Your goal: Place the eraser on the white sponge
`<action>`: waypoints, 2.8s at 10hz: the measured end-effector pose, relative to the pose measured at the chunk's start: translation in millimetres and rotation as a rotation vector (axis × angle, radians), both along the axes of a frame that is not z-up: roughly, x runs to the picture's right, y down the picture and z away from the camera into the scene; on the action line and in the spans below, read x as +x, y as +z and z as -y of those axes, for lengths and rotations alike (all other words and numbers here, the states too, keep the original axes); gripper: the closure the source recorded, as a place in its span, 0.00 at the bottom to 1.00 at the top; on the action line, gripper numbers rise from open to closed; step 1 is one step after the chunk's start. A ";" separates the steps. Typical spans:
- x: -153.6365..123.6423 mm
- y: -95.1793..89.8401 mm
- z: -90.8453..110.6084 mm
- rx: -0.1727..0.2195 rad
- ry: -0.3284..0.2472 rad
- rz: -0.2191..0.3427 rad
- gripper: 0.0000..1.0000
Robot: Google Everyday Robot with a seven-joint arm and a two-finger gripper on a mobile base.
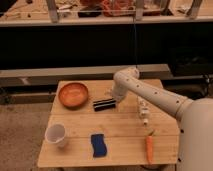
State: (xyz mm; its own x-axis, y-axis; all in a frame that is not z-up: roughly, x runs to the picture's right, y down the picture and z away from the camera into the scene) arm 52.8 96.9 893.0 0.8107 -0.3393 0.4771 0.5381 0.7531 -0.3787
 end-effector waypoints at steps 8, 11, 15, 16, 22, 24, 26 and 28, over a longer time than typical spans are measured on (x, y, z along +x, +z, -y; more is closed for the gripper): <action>-5.4 9.3 -1.6 -0.071 -0.101 0.049 0.20; -5.4 10.8 -1.2 -0.087 -0.130 0.059 0.20; -11.6 13.7 -2.5 -0.103 -0.175 0.068 0.20; -13.0 14.0 -2.2 -0.104 -0.181 0.069 0.20; -20.2 22.2 -7.1 -0.124 -0.239 0.058 0.20; -20.6 24.8 -9.3 -0.131 -0.259 0.054 0.20; -24.5 27.7 -11.9 -0.139 -0.282 0.055 0.20; -23.2 28.9 -13.5 -0.144 -0.294 0.050 0.20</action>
State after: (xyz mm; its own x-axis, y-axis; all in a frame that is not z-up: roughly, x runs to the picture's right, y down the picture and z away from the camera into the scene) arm 29.6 110.4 921.9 0.6623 -0.4816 0.5740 0.7452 0.5030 -0.4378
